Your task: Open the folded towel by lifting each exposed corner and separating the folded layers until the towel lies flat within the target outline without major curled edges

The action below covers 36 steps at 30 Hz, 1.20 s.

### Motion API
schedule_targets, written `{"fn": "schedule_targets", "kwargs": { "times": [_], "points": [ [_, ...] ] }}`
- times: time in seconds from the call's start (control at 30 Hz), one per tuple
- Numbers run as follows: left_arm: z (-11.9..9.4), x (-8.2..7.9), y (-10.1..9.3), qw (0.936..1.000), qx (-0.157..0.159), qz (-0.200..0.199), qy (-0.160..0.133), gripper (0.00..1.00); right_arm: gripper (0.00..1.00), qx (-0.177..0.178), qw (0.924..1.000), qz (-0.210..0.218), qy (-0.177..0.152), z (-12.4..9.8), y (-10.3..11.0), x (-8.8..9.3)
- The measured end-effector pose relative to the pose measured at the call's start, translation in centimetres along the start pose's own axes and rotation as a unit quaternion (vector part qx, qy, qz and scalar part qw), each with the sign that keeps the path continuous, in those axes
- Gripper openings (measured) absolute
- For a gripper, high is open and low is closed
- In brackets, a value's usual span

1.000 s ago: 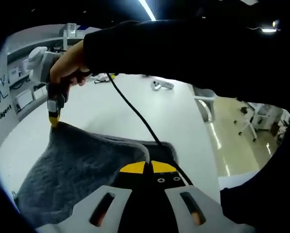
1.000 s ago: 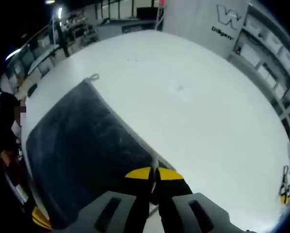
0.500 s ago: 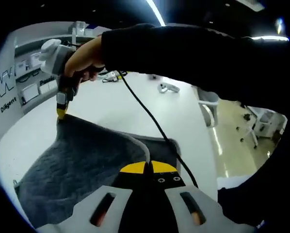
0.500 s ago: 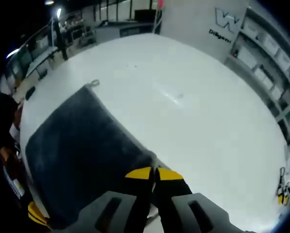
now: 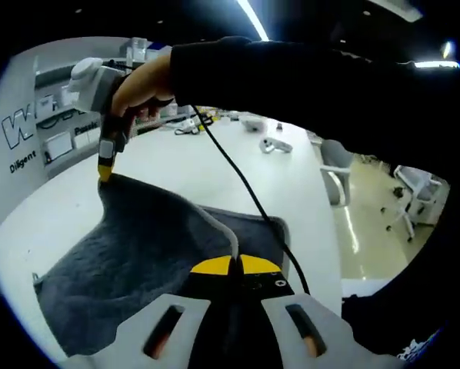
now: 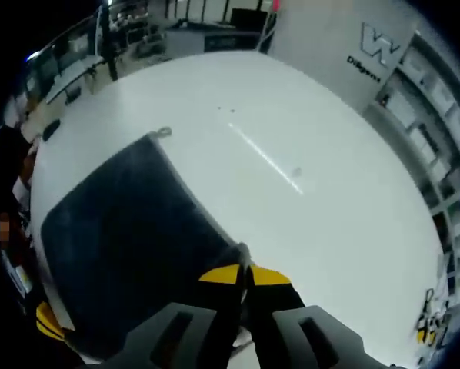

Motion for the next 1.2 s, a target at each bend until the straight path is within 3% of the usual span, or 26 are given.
{"fn": "schedule_targets", "kwargs": {
  "times": [0.33, 0.73, 1.0, 1.2],
  "points": [
    [-2.3, 0.1, 0.5, 0.9995, -0.015, -0.013, -0.025, 0.00, 0.00, 0.002, 0.9994, -0.029, 0.020, 0.0, 1.0, -2.0],
    [-5.4, 2.0, 1.1, 0.9964, -0.035, -0.054, -0.056, 0.00, 0.00, 0.007, 0.9975, -0.058, 0.039, -1.5, 2.2, -4.9],
    [-7.0, 1.9, 1.4, 0.9944, -0.054, -0.045, -0.079, 0.00, 0.00, 0.008, 0.9974, -0.062, 0.035, -1.6, 3.0, -6.8],
    [-8.7, 2.5, 2.5, 0.9917, -0.074, -0.057, -0.089, 0.00, 0.00, 0.007, 0.9967, -0.077, 0.025, -1.7, 4.3, -9.6]
  ]
}}
Point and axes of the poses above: the point that each gripper's makers call its tool centre point, and the gripper's own axes: z roughly forward along the fingers, y roughly to its left, x roughly out of its underside, the point moved 10 cm from there along -z, roughly backward along the fingers, and after that the axes turned 3 degrees about -z, right-handed, at the moved point
